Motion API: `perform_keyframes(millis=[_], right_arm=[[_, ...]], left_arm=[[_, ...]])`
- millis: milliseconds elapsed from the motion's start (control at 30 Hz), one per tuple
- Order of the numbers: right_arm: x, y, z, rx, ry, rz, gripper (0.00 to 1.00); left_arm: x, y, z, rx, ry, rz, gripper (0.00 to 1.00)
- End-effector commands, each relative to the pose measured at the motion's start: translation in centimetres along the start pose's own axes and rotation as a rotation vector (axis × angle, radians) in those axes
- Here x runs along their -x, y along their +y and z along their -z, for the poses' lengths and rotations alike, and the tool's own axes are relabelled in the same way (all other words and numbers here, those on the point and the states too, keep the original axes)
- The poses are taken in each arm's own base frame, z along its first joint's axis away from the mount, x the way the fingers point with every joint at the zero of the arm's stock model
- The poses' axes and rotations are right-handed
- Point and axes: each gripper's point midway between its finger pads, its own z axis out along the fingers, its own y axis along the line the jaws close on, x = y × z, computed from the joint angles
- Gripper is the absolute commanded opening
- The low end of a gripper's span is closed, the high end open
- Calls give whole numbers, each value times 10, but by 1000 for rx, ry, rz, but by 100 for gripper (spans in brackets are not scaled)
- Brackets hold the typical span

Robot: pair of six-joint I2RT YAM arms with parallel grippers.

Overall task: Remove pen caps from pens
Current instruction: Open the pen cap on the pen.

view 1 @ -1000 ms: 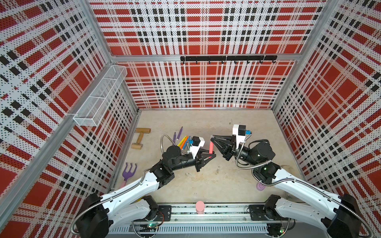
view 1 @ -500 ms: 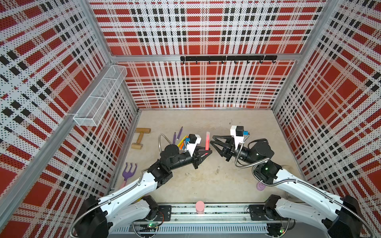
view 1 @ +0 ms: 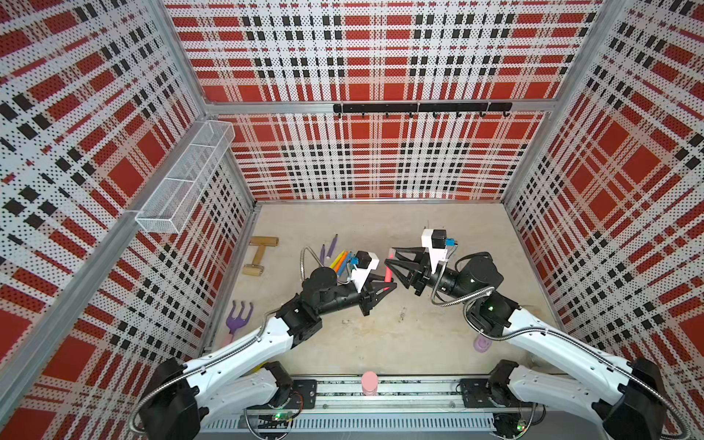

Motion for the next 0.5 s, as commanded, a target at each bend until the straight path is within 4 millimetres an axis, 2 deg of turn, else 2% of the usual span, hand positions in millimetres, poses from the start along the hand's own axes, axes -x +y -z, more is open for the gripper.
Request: perform_keyframes(millis=[0, 100, 233, 333, 467], right_arm=[[14, 4, -2, 14, -28, 28, 38], [13, 4, -2, 14, -22, 31, 26], [14, 8, 0, 31, -23, 49, 2], [19, 3, 3, -4, -32, 55, 0], [30, 1, 8, -21, -54, 65, 0]], left_arm=[[14, -5, -2, -8, -20, -35, 0], [15, -6, -3, -5, -21, -39, 0], [16, -5, -3, 1, -23, -41, 0], [13, -3, -4, 8, -16, -42, 0], [-6, 5, -9, 24, 32, -22, 0]])
